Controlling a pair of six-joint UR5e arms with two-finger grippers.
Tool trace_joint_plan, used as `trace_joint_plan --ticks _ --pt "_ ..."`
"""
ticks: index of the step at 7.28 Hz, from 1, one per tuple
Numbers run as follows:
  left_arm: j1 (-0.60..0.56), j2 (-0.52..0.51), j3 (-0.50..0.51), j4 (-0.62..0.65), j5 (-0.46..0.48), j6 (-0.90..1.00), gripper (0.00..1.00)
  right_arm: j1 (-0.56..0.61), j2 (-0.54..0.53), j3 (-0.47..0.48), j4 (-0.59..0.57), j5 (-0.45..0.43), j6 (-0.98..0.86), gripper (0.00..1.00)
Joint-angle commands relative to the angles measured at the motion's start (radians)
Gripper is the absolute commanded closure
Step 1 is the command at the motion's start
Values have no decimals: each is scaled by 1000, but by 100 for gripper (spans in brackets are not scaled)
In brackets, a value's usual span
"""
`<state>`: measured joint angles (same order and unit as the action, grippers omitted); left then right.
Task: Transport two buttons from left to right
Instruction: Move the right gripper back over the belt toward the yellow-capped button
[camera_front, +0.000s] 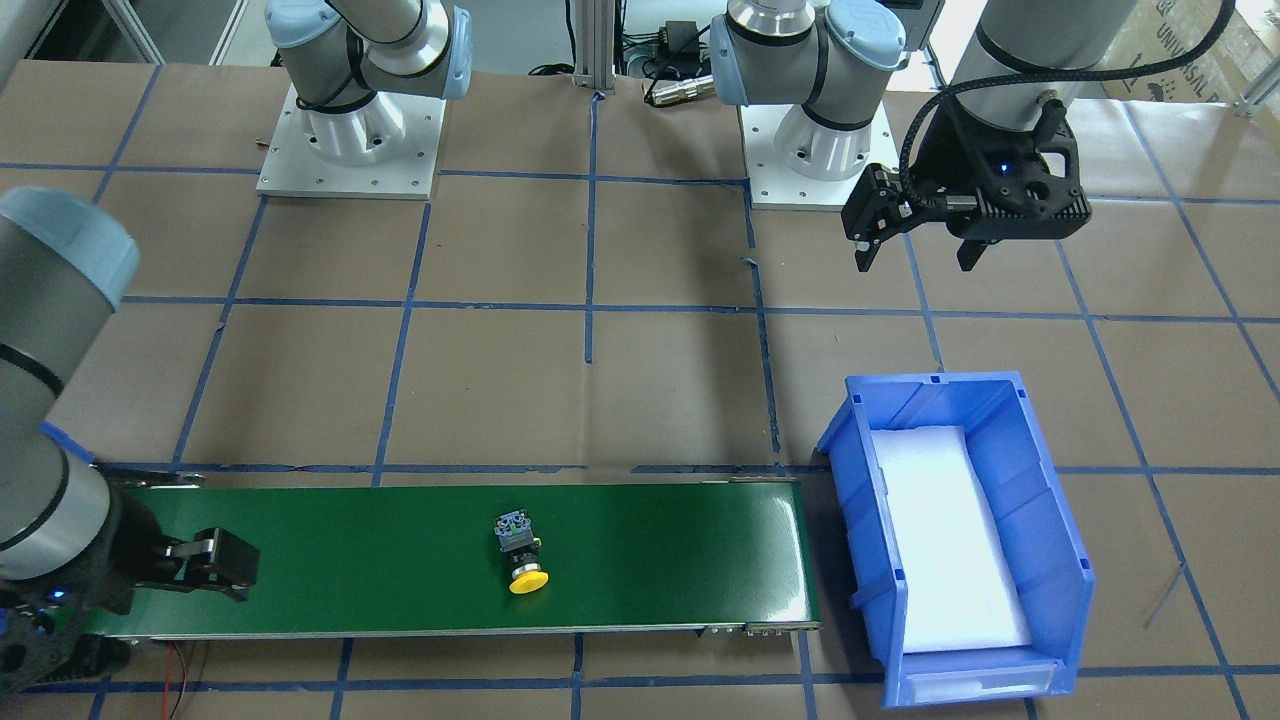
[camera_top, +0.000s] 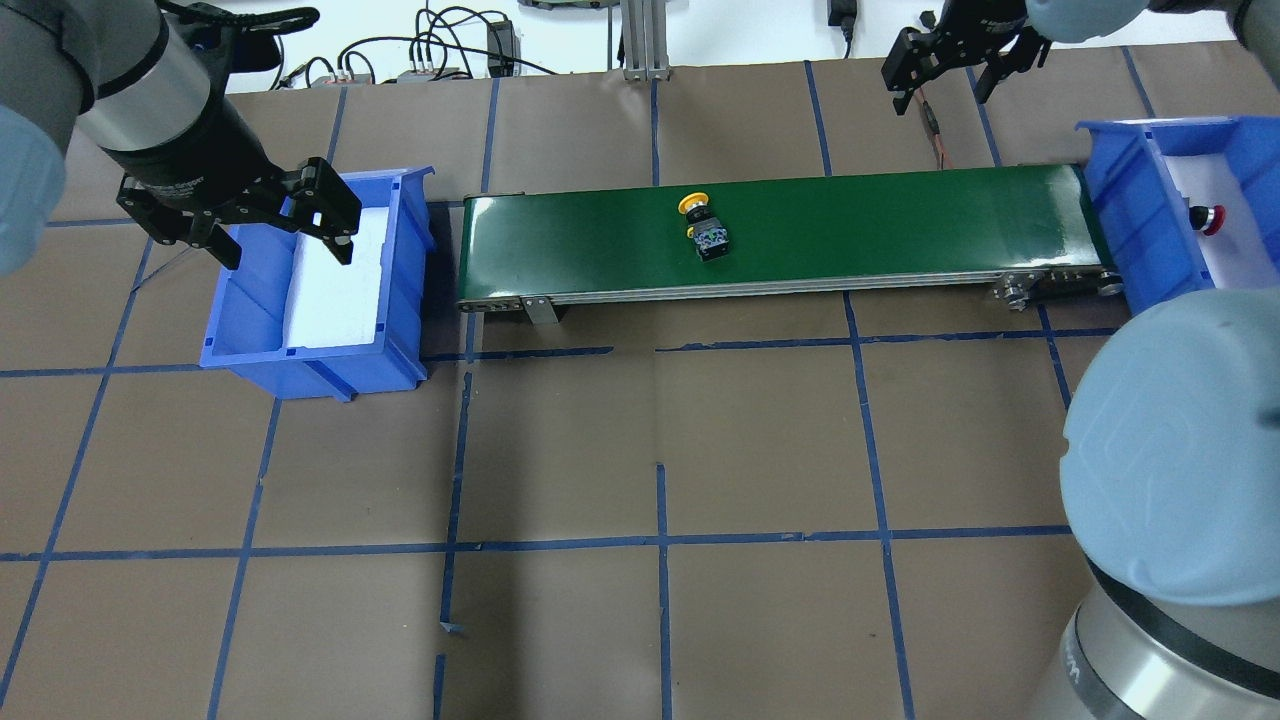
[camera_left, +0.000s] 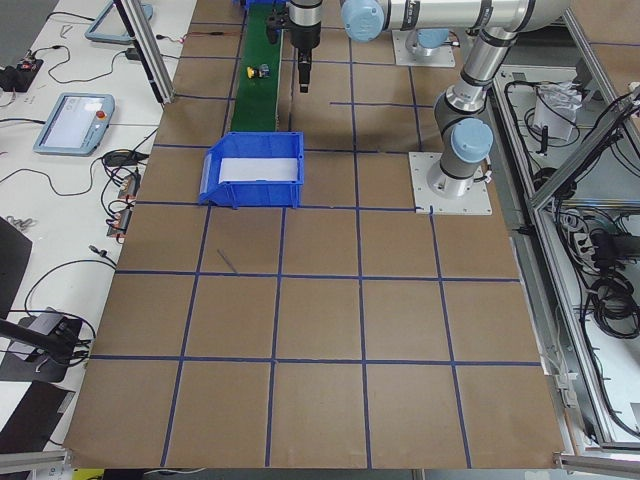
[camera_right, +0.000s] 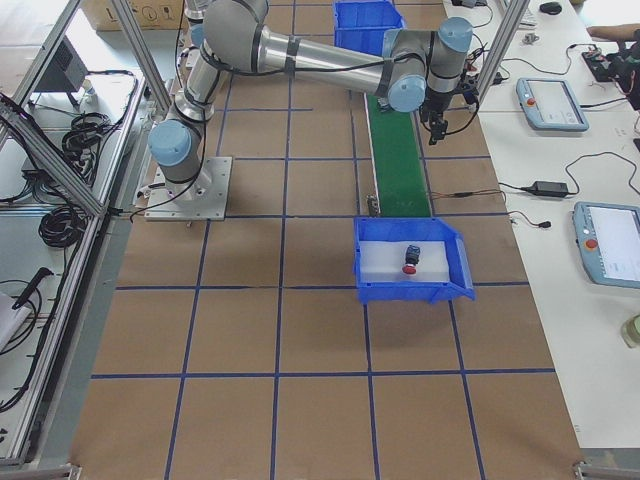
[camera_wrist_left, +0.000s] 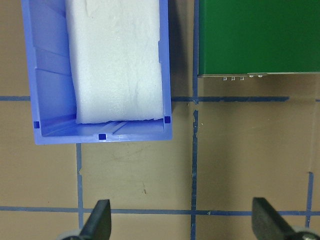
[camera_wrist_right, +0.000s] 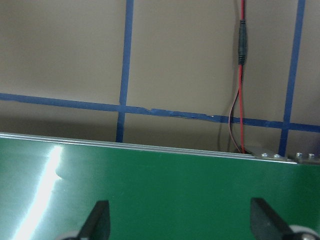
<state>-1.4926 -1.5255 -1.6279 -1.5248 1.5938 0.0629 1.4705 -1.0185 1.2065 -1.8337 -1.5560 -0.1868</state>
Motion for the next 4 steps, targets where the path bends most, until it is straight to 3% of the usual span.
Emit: trace_joint_plan --ticks 1,4 --pt "0 -1 -3 0 0 0 0 40 -49 114 -33 -4 125 3" --pt "0 4 -10 0 -2 0 0 45 -110 234 -33 -4 145 3"
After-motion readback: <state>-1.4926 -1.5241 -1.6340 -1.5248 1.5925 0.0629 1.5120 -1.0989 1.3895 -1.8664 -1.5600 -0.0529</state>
